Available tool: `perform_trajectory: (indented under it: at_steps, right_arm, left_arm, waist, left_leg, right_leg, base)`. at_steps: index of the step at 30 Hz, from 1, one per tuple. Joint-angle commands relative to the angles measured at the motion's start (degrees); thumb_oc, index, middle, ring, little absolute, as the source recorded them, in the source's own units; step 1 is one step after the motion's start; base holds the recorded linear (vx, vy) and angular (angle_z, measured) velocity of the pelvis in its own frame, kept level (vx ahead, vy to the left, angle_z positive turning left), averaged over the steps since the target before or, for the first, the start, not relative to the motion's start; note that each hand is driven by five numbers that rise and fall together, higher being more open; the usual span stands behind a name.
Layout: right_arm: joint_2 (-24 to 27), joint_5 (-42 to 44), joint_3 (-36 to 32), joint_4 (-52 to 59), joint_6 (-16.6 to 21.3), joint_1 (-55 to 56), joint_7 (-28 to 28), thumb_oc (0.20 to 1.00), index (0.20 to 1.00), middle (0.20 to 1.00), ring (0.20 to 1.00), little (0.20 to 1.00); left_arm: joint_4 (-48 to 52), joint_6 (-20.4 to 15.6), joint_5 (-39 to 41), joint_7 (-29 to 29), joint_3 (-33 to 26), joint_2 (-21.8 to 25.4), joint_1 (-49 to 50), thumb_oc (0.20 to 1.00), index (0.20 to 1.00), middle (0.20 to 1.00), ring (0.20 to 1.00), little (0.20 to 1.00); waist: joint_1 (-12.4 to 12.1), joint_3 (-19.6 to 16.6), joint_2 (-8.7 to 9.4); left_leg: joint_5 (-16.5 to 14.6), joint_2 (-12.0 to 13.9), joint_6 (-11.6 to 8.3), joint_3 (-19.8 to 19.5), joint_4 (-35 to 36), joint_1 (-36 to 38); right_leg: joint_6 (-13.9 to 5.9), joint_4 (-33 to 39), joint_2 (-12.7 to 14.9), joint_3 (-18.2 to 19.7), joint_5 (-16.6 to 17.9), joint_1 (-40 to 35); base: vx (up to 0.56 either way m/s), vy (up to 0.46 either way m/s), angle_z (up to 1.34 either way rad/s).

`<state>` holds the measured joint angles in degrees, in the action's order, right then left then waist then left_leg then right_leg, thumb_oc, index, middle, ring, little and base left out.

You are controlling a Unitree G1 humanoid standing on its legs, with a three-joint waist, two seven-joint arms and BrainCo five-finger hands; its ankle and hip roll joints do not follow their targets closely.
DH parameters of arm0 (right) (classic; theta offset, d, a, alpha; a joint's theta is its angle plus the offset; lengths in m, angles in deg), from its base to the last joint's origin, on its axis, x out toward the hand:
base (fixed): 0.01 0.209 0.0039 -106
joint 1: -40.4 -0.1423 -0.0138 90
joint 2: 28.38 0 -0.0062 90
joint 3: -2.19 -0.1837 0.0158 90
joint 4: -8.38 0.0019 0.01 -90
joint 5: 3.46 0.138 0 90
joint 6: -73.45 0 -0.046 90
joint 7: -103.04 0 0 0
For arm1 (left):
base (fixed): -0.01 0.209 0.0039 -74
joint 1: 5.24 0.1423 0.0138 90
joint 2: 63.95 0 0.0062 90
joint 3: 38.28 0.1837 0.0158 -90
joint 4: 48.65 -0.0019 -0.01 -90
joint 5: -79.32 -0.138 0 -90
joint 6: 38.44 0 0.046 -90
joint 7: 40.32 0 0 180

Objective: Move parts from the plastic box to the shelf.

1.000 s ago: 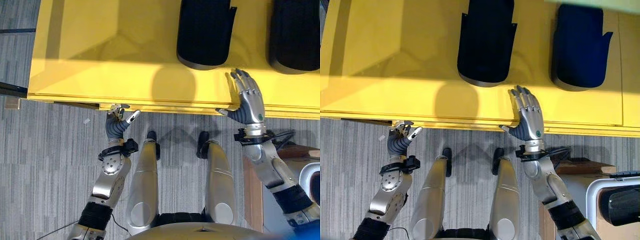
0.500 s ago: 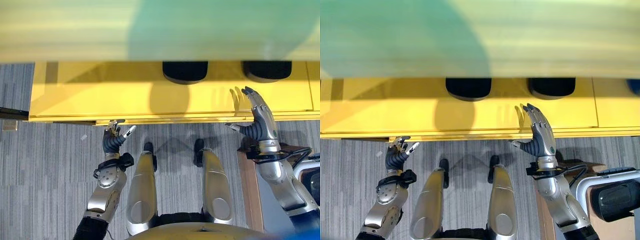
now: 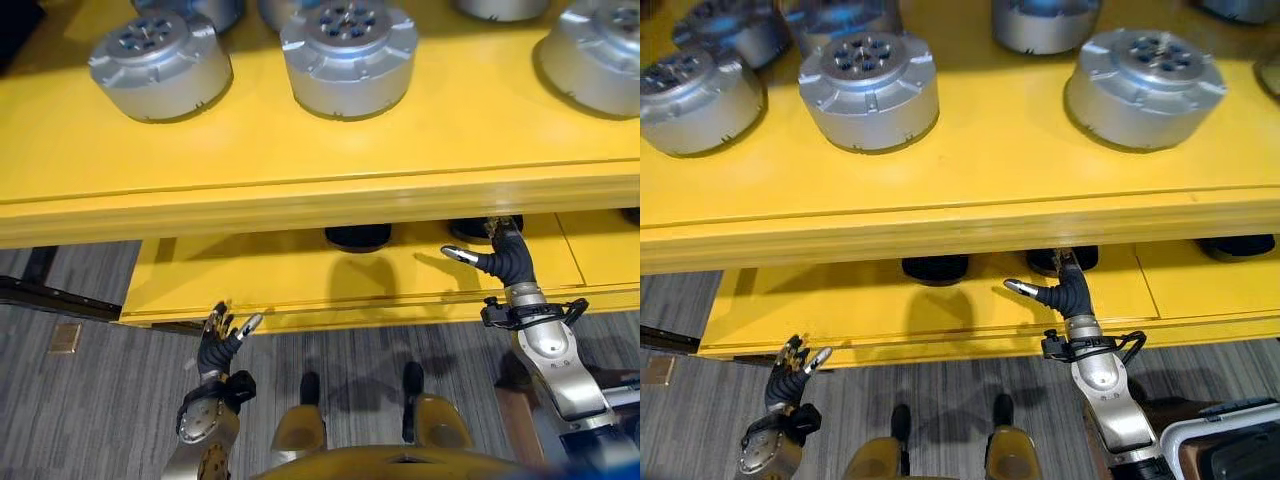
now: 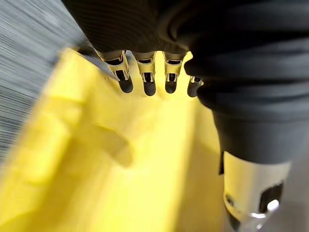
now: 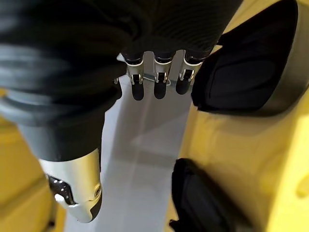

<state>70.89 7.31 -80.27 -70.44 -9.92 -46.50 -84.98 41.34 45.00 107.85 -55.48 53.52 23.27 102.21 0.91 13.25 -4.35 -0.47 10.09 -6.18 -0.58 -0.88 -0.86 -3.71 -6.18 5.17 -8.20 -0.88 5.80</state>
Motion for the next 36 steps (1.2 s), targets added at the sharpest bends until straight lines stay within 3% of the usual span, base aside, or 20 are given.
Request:
perform_trajectory:
  at_steps: [1,4,7,8,9,10,11,12,13,14,16,19,21,28,33,36]
  right_arm:
    - [0.7,3.7,-0.7,2.9,3.1,-0.6,0.8,1.000,1.000,1.000,1.000,1.000]
    - [1.4,4.0,-1.2,2.8,3.4,-1.5,1.0,1.000,1.000,1.000,1.000,1.000]
    - [1.5,4.1,-1.5,2.5,3.3,-1.8,0.8,1.000,1.000,1.000,1.000,1.000]
    - [1.3,4.3,-1.3,1.7,3.2,-2.4,0.8,1.000,1.000,1.000,1.000,1.000]
    - [1.3,4.3,-1.3,1.6,3.3,-2.4,0.8,1.000,1.000,1.000,1.000,1.000]
    - [1.2,3.8,-0.7,0.7,3.3,-3.5,0.6,1.000,1.000,1.000,1.000,1.000]
    - [1.2,3.8,-0.8,0.5,3.2,-3.8,0.6,1.000,1.000,1.000,1.000,1.000]
    - [0.3,5.0,0.1,-0.2,3.2,-4.6,1.3,1.000,1.000,1.000,1.000,1.000]
    - [0.1,5.4,0.5,-0.6,3.1,-4.7,1.9,1.000,1.000,1.000,1.000,1.000]
    - [0.1,5.4,0.6,-0.6,3.1,-4.7,1.9,1.000,1.000,1.000,1.000,1.000]
    - [-1.0,7.1,1.2,-1.1,2.9,-3.7,3.3,1.000,1.000,1.000,1.000,1.000]
    - [-3.1,8.6,2.0,-2.7,2.7,-3.7,3.5,1.000,1.000,1.000,1.000,1.000]
    - [-3.6,9.6,1.8,-3.0,2.2,-3.0,4.0,1.000,1.000,1.000,1.000,1.000]
    - [-5.2,13.0,2.0,-4.5,0.4,-2.3,4.1,1.000,1.000,1.000,1.000,1.000]
    - [-6.4,13.2,1.6,-4.0,-0.5,-2.2,3.5,1.000,1.000,1.000,1.000,1.000]
    - [-7.0,12.9,0.7,-3.1,-1.1,-1.7,3.4,1.000,1.000,1.000,1.000,1.000]
  left_arm:
    - [3.6,-3.9,-1.0,1.9,-1.3,2.2,-4.4,1.000,1.000,1.000,1.000,1.000]
    - [2.9,-4.0,-0.8,2.3,-0.7,2.0,-5.5,1.000,1.000,1.000,1.000,1.000]
    - [2.8,-4.0,-0.3,2.6,-0.5,1.7,-5.9,1.000,1.000,1.000,1.000,1.000]
    - [2.9,-4.1,0.0,2.7,-0.3,1.5,-6.4,1.000,1.000,1.000,1.000,1.000]
    - [2.9,-4.1,0.0,2.7,-0.3,1.6,-6.5,1.000,1.000,1.000,1.000,1.000]
    - [3.0,-4.2,-0.2,2.6,-0.3,1.6,-7.0,1.000,1.000,1.000,1.000,1.000]
    - [3.0,-4.3,-0.1,2.9,-0.5,1.7,-7.3,1.000,1.000,1.000,1.000,1.000]
    - [3.3,-4.3,-0.3,3.4,-0.6,1.6,-7.1,1.000,1.000,1.000,1.000,1.000]
    - [3.7,-4.5,-0.2,3.8,-0.7,1.4,-6.7,1.000,1.000,1.000,1.000,1.000]
    - [3.7,-4.4,-0.2,3.8,-0.7,1.5,-6.6,1.000,1.000,1.000,1.000,1.000]
    - [4.5,-4.5,0.3,5.0,-0.7,0.9,-5.1,1.000,1.000,1.000,1.000,1.000]
    - [5.3,-4.2,0.7,5.2,-1.1,1.1,-3.6,1.000,1.000,1.000,1.000,1.000]
    - [5.3,-4.3,0.6,6.0,-1.1,1.0,-3.1,1.000,1.000,1.000,1.000,1.000]
    - [4.9,-3.5,0.4,5.2,-1.8,1.3,-2.7,1.000,1.000,1.000,1.000,1.000]
    - [5.3,-3.4,0.2,4.6,-2.3,1.7,-2.8,1.000,1.000,1.000,1.000,1.000]
    - [5.9,-2.8,-1.5,4.9,-1.3,3.4,-4.2,1.000,1.000,1.000,1.000,1.000]
  waist:
    - [0.0,-1.4,1.81]
    - [-0.2,-1.9,1.37]
    - [-0.6,-2.0,1.64]
    - [-1.6,-1.8,2.40]
    - [-1.5,-1.7,2.44]
    - [-2.6,-1.2,3.28]
    - [-2.5,-1.1,3.83]
    - [-3.3,-1.1,5.67]
    - [-3.6,-1.6,6.14]
    - [-3.6,-1.6,6.21]
    - [-3.9,-3.2,6.57]
    - [-5.1,-4.0,6.91]
    - [-4.9,-4.8,6.87]
    - [-5.2,-6.3,6.94]
    - [-4.9,-6.6,6.37]
    - [-3.1,-6.3,5.75]
  left_leg:
    - [13.2,2.8,-1.87,-4.7,5.9,-5.4]
    - [16.5,3.8,-2.70,-5.5,5.9,-6.7]
    - [17.5,3.8,-2.41,-6.4,5.9,-6.8]
    - [17.1,2.2,-1.51,-10.2,5.2,-7.2]
    - [17.1,2.1,-1.48,-10.3,5.2,-7.2]
    - [16.8,-0.4,-0.89,-14.5,3.6,-8.0]
    - [15.5,-2.1,-0.49,-15.6,2.4,-9.3]
    - [8.4,-9.2,1.80,-19.0,-1.6,-9.1]
    - [6.1,-12.7,2.76,-20.8,-3.3,-9.3]
    - [5.5,-13.0,2.92,-20.7,-4.2,-9.6]
    - [0.1,-19.1,5.99,-19.9,-7.0,-7.0]
    - [-2.4,-23.7,7.58,-26.3,-9.2,-5.7]
    - [-1.9,-23.2,7.50,-26.2,-8.1,-4.7]
    - [-0.9,-22.9,8.32,-27.1,-4.8,-2.2]
    - [-0.1,-22.1,9.10,-25.0,-1.9,-0.3]
    - [0.8,-21.9,10.09,-23.3,0.4,0.9]
  right_leg:
    - [1.30,-6.1,-1.2,-0.5,-7.9,2.1]
    - [2.16,-4.9,-2.8,-0.8,-8.1,1.9]
    - [2.66,-3.1,-3.7,-0.5,-7.5,1.3]
    - [3.19,-1.1,-4.3,0.6,-6.9,0.8]
    - [3.18,-0.9,-4.2,0.5,-6.9,0.5]
    - [3.44,0.2,-4.6,1.6,-6.3,0.0]
    - [3.46,1.1,-4.7,1.8,-5.7,-0.1]
    - [3.47,3.1,-5.1,3.4,-4.4,-1.1]
    - [3.19,4.2,-5.3,4.3,-3.2,-1.2]
    - [3.09,4.4,-5.2,4.4,-3.2,-1.5]
    - [2.59,7.3,-6.1,6.1,-1.6,-3.5]
    - [2.61,7.9,-7.6,9.9,-0.9,-3.3]
    - [2.57,9.3,-8.7,11.0,0.2,-4.2]
    - [2.05,9.6,-8.6,12.3,1.2,-4.7]
    - [1.51,6.5,-8.3,14.2,1.1,-3.3]
    - [0.63,1.5,-8.7,16.6,0.2,-0.6]
  base:
    - [-0.02,-0.157,-0.02]
    - [0.00,-0.182,-0.10]
    - [0.02,-0.169,-0.07]
    - [0.02,-0.122,0.00]
    - [0.03,-0.220,-0.06]
    - [0.00,-0.143,-0.18]
    - [0.00,-0.294,-0.20]
    - [-0.01,-0.231,-0.03]
    - [0.02,-0.178,0.00]
    - [0.03,-0.056,-0.31]
    - [0.09,-0.021,-0.46]
    - [0.07,0.010,-0.32]
    - [0.05,0.036,-0.65]
    - [0.02,0.084,-0.21]
    - [-0.03,0.131,-0.46]
    - [-0.08,0.199,-0.61]
